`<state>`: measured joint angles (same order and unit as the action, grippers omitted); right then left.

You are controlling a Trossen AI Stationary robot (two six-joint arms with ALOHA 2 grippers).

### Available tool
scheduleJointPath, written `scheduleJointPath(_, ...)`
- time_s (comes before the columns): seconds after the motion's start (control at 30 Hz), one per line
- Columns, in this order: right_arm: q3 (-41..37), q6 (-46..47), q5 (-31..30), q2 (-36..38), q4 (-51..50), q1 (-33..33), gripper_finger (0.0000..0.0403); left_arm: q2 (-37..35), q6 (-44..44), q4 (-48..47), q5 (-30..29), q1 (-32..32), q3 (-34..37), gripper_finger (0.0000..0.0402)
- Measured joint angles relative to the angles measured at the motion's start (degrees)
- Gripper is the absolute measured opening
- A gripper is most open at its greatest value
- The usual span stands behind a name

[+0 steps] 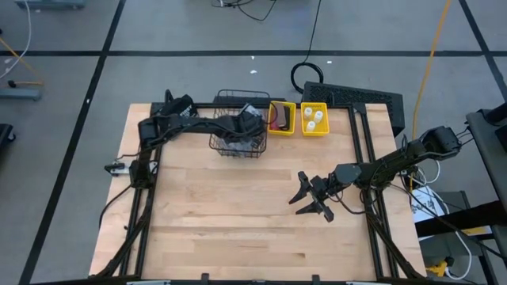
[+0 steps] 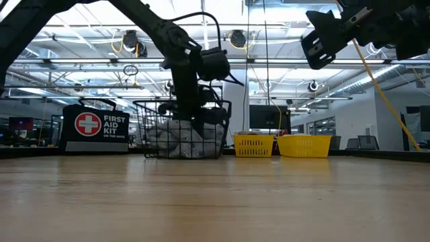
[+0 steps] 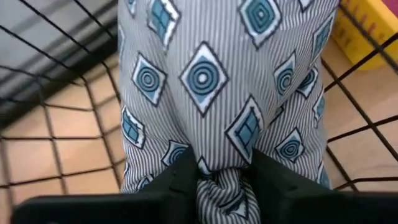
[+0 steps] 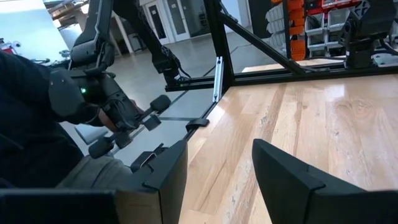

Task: Pick & Place Medicine items
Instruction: Put the blue patient gown into the wire basket, then return to Home Position

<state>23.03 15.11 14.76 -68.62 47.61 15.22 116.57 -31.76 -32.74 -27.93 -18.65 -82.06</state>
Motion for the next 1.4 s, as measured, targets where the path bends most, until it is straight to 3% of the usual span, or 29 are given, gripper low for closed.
scheduleJointPath(0.27, 0.0, 0.5, -0.2, 0.0, -0.7, -0.7, 0.0169, 0.3, -1.4, 0.1, 3.9, -0.1, 0.0, 0.0221)
scheduleJointPath(0.5, 0.0, 0.6, -0.2, 0.0, -0.7, -0.8, 0.0169, -0.2, 2.0, -0.2, 6.7, -0.1, 0.0, 0.0276)
scheduleJointPath(0.93, 0.0, 0.6, -0.2, 0.0, -1.1, -1.0, 0.0169, -10.3, 9.7, -0.5, 8.0, -0.4, 0.0, 0.0297)
scheduleJointPath(1.13, 0.0, 5.3, 0.7, 1.4, -1.4, -1.0, 0.0169, -21.2, 17.6, -5.1, 15.2, -0.2, 0.0, 0.0292)
scheduleJointPath(1.4, 0.0, 5.3, 12.5, 13.2, -8.1, -3.6, 0.0169, -36.6, 25.6, -17.6, 23.4, 0.9, 0.0, 0.0302)
